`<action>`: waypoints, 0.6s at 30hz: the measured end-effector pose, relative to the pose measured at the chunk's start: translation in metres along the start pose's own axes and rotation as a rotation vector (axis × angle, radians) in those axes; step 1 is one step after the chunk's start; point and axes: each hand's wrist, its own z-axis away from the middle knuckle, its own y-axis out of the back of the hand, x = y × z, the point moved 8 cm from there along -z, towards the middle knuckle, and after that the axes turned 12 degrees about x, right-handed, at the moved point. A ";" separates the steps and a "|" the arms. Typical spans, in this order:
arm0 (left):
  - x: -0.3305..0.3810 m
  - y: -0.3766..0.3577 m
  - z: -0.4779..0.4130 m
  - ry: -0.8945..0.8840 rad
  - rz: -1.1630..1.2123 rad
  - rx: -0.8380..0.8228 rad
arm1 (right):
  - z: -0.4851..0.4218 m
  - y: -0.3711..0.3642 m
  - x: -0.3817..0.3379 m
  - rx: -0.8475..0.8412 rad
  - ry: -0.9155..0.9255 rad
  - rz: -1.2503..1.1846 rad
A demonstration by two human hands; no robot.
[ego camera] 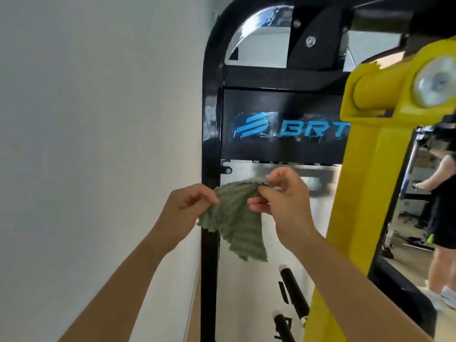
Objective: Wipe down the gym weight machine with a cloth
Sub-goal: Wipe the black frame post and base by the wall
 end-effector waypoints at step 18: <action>0.163 0.042 -0.213 -0.414 -0.343 0.434 | -0.107 -0.137 -0.222 0.065 0.979 0.624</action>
